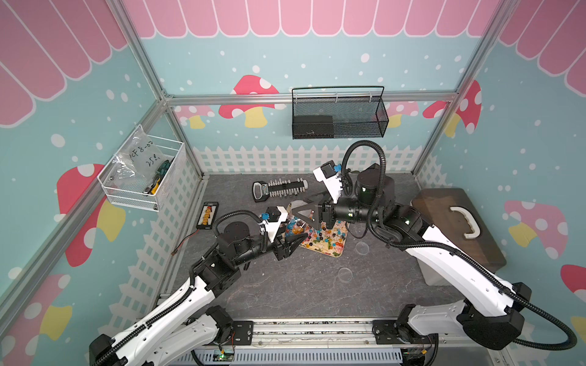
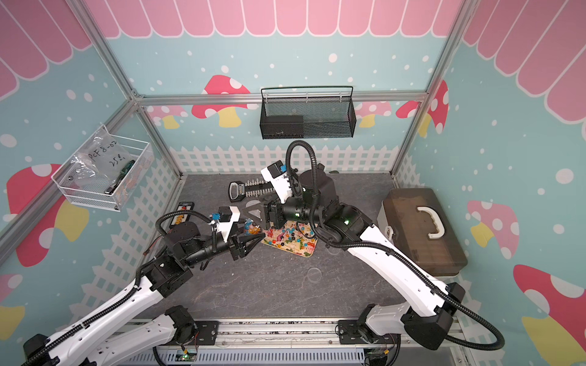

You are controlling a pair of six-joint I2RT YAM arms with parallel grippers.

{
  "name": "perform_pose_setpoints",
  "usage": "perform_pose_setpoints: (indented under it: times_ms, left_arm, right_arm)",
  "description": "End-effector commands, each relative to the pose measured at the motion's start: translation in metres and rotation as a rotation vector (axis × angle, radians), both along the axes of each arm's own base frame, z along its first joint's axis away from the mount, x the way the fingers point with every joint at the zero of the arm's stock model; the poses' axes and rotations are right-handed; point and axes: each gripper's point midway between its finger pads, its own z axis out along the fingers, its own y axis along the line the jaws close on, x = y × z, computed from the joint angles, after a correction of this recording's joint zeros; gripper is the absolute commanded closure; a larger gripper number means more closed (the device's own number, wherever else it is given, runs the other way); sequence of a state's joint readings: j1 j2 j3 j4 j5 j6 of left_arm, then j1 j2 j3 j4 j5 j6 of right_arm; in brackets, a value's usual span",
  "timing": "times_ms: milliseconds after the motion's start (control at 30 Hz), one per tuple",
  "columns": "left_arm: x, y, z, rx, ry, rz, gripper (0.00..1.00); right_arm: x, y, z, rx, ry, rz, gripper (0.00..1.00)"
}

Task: Pour the candies out of the jar
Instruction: Unscrew the lid from the jar.

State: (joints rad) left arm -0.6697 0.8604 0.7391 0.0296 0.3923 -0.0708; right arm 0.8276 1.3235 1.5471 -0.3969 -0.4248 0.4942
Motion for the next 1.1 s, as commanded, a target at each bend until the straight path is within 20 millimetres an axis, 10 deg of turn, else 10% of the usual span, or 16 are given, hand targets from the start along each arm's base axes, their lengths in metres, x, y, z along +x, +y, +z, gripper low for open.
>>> perform_pose_setpoints:
  times_ms: [0, 333, 767, 967, 1067]
  left_arm:
    - [-0.002, 0.001, 0.012, -0.018, -0.059, -0.007, 0.41]
    - [-0.002, 0.0, 0.012, -0.02, -0.055, -0.01, 0.41]
    - [-0.01, -0.007, 0.017, -0.041, -0.039, -0.073, 0.41]
    - [-0.026, -0.014, 0.032, -0.094, -0.025, -0.178, 0.4]
    - [-0.031, -0.018, 0.038, -0.113, -0.016, -0.218, 0.41]
  right_arm:
    - [0.002, -0.001, -0.011, -0.064, 0.015, -0.025, 0.26]
    - [0.009, -0.002, -0.02, -0.109, 0.022, -0.054, 0.27]
    - [0.001, -0.001, 0.014, -0.054, -0.16, 0.102, 0.66]
    - [-0.072, -0.012, 0.041, 0.095, -0.557, 0.593, 0.55]
    - [-0.069, -0.011, 0.043, 0.102, -0.546, 0.615, 0.59]
